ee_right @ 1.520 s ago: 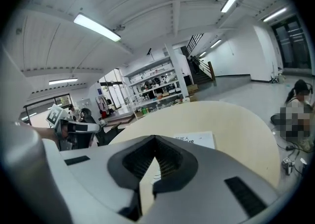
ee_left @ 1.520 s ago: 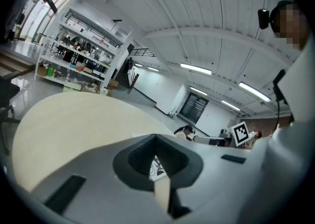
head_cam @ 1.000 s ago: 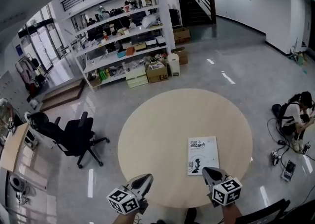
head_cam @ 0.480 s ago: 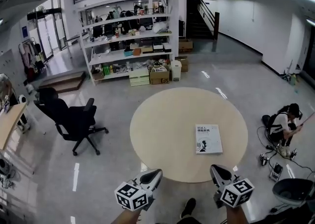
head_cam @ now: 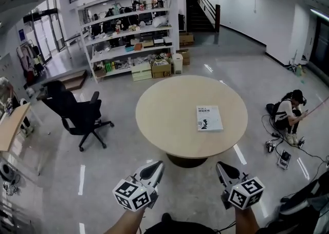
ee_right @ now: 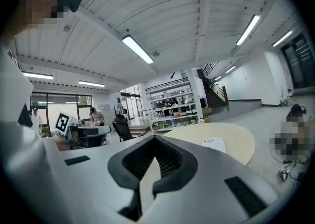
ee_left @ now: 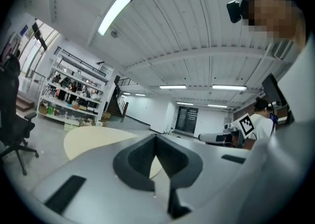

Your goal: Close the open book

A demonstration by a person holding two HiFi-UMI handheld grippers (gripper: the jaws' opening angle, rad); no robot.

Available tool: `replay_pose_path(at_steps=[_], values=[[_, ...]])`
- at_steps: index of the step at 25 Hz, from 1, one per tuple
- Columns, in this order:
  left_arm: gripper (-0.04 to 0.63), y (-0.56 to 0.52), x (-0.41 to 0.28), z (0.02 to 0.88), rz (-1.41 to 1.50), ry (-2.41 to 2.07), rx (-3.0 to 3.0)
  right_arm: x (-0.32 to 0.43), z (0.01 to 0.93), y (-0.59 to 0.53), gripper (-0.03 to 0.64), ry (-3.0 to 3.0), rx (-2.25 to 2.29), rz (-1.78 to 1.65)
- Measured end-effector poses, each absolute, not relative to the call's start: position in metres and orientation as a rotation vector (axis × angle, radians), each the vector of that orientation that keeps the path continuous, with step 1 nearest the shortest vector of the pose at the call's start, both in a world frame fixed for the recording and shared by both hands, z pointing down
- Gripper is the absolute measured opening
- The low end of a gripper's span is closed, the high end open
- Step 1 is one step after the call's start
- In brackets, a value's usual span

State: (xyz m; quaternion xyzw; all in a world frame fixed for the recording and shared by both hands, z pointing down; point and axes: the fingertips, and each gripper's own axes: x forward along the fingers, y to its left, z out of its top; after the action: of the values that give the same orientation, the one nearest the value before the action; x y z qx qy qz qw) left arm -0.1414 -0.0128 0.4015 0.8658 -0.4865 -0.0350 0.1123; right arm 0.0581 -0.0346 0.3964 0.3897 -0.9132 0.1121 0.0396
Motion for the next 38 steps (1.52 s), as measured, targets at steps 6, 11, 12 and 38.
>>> replay_pose_path(at_steps=[6,11,12,38], values=[[-0.015,0.081,-0.087,0.382,-0.162,-1.454,2.543,0.100,0.383,0.061,-0.002,-2.835,1.099,0.303],[-0.015,0.161,-0.046,0.389,-0.132,-1.445,2.513,0.135,0.385,0.136,-0.002,-2.844,1.075,0.325],[-0.015,0.176,-0.042,0.388,-0.117,-1.442,2.513,0.138,0.385,0.148,-0.002,-2.846,1.078,0.341],[-0.015,0.504,-0.074,0.371,-0.110,-1.259,2.676,0.085,0.370,0.489,-0.002,-2.823,1.262,0.324]])
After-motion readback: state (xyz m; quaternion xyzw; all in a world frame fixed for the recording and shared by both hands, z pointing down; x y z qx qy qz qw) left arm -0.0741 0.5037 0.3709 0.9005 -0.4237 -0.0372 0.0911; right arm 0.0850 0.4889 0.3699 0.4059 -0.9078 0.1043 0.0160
